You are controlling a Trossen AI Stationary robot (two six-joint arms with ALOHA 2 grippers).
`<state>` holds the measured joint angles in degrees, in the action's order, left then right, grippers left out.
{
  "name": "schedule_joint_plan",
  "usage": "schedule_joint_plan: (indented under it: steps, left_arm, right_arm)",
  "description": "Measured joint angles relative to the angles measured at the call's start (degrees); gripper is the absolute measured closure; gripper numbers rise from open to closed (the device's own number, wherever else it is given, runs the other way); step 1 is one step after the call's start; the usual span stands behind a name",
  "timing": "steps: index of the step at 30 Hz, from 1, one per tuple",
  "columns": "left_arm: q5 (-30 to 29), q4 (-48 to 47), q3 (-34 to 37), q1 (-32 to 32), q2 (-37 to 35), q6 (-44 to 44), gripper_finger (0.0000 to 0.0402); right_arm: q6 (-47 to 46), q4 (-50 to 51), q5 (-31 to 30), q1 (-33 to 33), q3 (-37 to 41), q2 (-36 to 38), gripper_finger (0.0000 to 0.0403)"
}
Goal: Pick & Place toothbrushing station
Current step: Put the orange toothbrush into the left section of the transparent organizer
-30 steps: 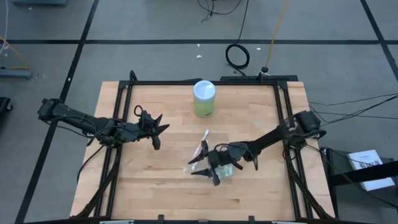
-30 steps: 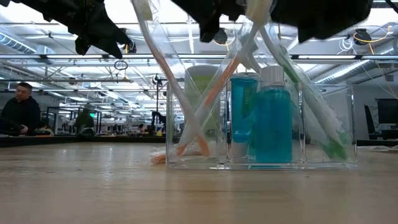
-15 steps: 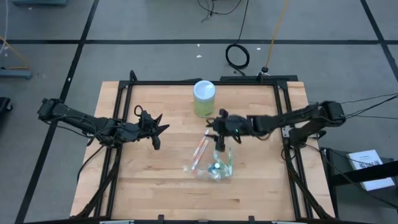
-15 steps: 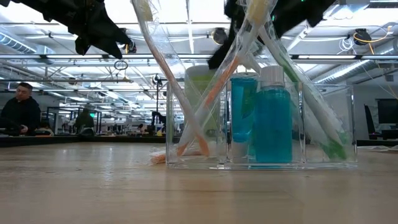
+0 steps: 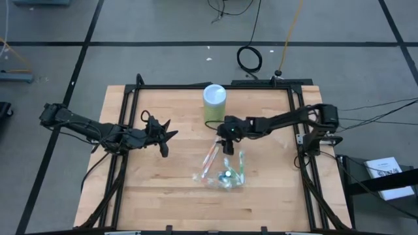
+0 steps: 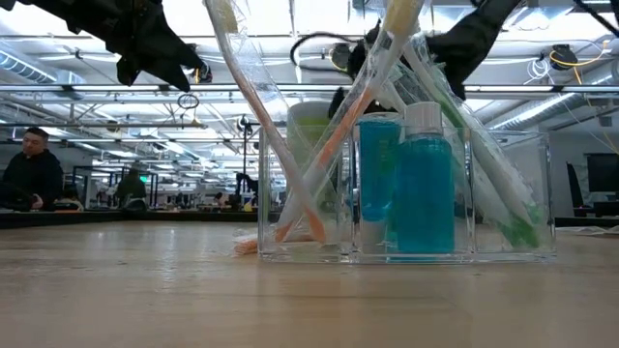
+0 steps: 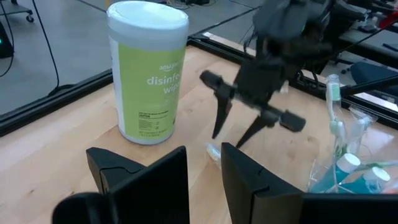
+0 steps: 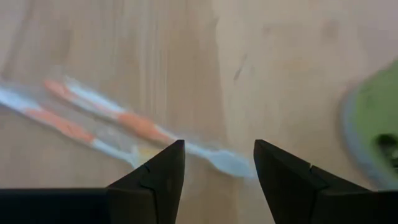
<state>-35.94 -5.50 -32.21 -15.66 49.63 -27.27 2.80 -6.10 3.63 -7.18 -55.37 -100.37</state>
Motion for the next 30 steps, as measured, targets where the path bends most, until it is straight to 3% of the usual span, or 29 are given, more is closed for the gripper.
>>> schedule_joint_plan:
  steps: [6,17,23,30]
  left_arm:
    - [0.0,-0.7,0.0,0.0,0.0,0.0,0.0382]
    - [0.0,-1.1,0.0,0.1,0.0,0.5,0.0382]
    - [0.0,-1.3,0.0,0.1,0.0,0.5,0.0382]
    - [0.0,-1.3,0.0,0.1,0.0,0.4,0.0382]
  right_arm:
    - [1.8,-2.3,1.1,0.5,0.0,-5.0,0.0220]
    - [2.3,-0.1,0.8,1.3,0.0,-6.1,0.0220]
    - [0.9,4.3,-6.3,1.3,-0.1,-6.0,0.0220]
    - [4.1,5.2,-8.4,1.7,0.1,-3.0,0.0220]
